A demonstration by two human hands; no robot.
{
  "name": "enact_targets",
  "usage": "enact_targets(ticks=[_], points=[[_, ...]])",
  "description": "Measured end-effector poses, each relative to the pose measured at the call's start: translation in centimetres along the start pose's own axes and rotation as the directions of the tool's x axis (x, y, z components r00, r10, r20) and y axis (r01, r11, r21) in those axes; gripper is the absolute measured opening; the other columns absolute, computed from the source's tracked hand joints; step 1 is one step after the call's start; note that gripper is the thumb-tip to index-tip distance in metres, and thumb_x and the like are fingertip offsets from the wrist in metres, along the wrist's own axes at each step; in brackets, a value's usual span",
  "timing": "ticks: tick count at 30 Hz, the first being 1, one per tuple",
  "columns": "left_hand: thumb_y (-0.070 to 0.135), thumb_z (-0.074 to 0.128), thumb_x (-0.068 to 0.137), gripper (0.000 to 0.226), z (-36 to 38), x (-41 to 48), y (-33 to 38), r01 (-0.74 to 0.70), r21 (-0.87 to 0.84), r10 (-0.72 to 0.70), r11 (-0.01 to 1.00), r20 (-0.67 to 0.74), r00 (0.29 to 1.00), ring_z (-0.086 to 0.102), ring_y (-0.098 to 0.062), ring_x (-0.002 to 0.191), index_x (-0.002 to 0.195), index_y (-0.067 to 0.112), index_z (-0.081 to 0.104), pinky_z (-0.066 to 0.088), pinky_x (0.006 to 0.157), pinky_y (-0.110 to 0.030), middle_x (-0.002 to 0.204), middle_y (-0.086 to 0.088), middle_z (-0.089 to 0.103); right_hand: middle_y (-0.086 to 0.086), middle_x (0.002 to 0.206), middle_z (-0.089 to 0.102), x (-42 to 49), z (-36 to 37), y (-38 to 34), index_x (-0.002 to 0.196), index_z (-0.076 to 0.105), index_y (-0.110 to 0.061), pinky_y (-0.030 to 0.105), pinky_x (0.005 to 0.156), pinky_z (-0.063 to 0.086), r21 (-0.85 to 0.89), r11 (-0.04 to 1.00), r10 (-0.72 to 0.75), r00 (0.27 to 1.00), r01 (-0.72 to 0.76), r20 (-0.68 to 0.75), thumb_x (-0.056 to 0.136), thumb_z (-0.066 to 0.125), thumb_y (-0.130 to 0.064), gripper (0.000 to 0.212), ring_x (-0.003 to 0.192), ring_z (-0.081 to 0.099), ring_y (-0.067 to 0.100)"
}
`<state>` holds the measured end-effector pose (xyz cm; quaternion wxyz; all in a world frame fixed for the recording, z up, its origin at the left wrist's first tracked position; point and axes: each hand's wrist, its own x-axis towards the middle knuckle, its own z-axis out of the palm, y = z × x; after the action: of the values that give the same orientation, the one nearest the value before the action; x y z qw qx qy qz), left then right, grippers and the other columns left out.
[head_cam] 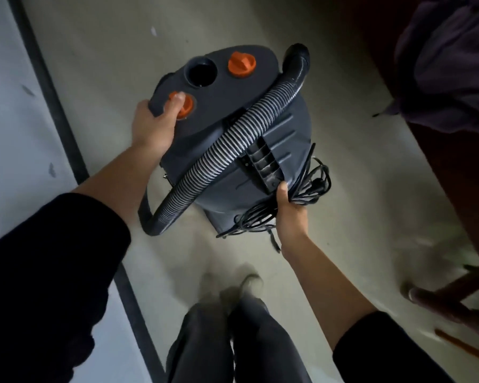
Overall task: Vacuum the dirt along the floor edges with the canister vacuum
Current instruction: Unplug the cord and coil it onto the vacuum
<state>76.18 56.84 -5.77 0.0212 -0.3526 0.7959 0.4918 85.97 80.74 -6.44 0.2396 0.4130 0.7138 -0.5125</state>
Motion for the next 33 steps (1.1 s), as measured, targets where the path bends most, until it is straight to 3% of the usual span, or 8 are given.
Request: enact_targets(ticks=[6, 13, 15, 21, 25, 30, 33], points=[[0.059, 0.058, 0.088, 0.075, -2.2, 9.4, 3.0, 0.029, -0.012, -0.03, 1.0, -0.068, 0.997, 0.054, -0.023, 0.122, 0.139, 0.005, 0.045, 0.042, 0.085, -0.023, 0.135, -0.009, 0.055, -0.001, 0.071, 0.051, 1.9, 6.7, -7.1, 0.088, 0.058, -0.009, 0.029, 0.052, 0.033, -0.044, 0.999, -0.009, 1.0, 0.01, 0.024, 0.093, 0.037, -0.064, 0.059, 0.061, 0.047, 0.015], [0.059, 0.058, 0.088, 0.08, -6.0, 21.4, 6.8, 0.089, -0.039, -0.091, 0.995, -0.062, 0.994, 0.048, -0.027, 0.13, 0.144, 0.006, 0.039, 0.041, 0.101, -0.033, 0.143, -0.011, 0.048, -0.002, 0.084, 0.06, 4.7, 15.3, -17.0, 0.098, 0.058, -0.013, 0.026, 0.054, 0.037, -0.023, 0.999, -0.029, 0.998, 0.031, 0.06, 0.093, 0.041, -0.061, 0.052, 0.071, 0.055, 0.013], [0.058, 0.057, 0.09, 0.078, -7.2, 24.6, 8.0, 0.089, -0.024, -0.091, 0.996, -0.058, 0.994, 0.046, -0.027, 0.131, 0.145, 0.006, 0.038, 0.039, 0.099, -0.031, 0.145, -0.01, 0.046, -0.004, 0.083, 0.058, 5.6, 17.5, -19.7, 0.099, 0.057, -0.013, 0.023, 0.055, 0.037, -0.035, 0.998, -0.053, 0.995, 0.056, 0.079, 0.094, 0.04, -0.061, 0.051, 0.072, 0.054, 0.01], [0.06, 0.057, 0.088, 0.074, -9.3, 33.8, 11.2, 0.078, -0.025, -0.079, 0.997, -0.022, 0.997, 0.053, -0.027, 0.123, 0.14, 0.008, 0.047, 0.044, 0.091, -0.032, 0.135, -0.009, 0.054, -0.001, 0.073, 0.055, 8.2, 23.2, -27.0, 0.073, 0.048, -0.021, 0.024, 0.054, 0.04, -0.078, 0.993, -0.082, 0.989, 0.092, 0.122, 0.095, 0.037, -0.059, 0.046, 0.065, 0.052, 0.013], [0.063, 0.058, 0.085, 0.075, -9.3, 39.6, 13.8, 0.102, -0.046, -0.102, 0.994, -0.007, 0.995, 0.056, -0.028, 0.118, 0.137, 0.009, 0.051, 0.044, 0.087, -0.033, 0.132, -0.009, 0.057, 0.0, 0.073, 0.055, 10.7, 26.2, -31.4, 0.089, 0.055, -0.018, 0.03, 0.062, 0.041, -0.062, 0.995, -0.077, 0.991, 0.084, 0.109, 0.092, 0.038, -0.064, 0.049, 0.064, 0.053, 0.016], [0.063, 0.059, 0.085, 0.077, -8.8, 47.0, 17.4, 0.13, -0.061, -0.131, 0.99, -0.014, 0.991, 0.056, -0.028, 0.118, 0.139, 0.009, 0.048, 0.042, 0.082, -0.033, 0.133, -0.009, 0.056, -0.001, 0.067, 0.052, 14.1, 29.1, -38.5, 0.083, 0.054, -0.018, 0.026, 0.051, 0.038, -0.085, 0.991, -0.091, 0.991, 0.1, 0.101, 0.095, 0.039, -0.058, 0.045, 0.058, 0.049, 0.013], [0.06, 0.059, 0.086, 0.075, -8.6, 51.2, 19.5, 0.128, -0.074, -0.132, 0.989, -0.061, 0.989, 0.056, -0.028, 0.119, 0.138, 0.007, 0.048, 0.046, 0.085, -0.034, 0.133, -0.01, 0.057, -0.003, 0.069, 0.052, 16.7, 30.9, -43.2, 0.078, 0.049, -0.022, 0.027, 0.057, 0.039, -0.09, 0.988, -0.12, 0.99, 0.127, 0.077, 0.094, 0.041, -0.058, 0.041, 0.061, 0.05, 0.013]])
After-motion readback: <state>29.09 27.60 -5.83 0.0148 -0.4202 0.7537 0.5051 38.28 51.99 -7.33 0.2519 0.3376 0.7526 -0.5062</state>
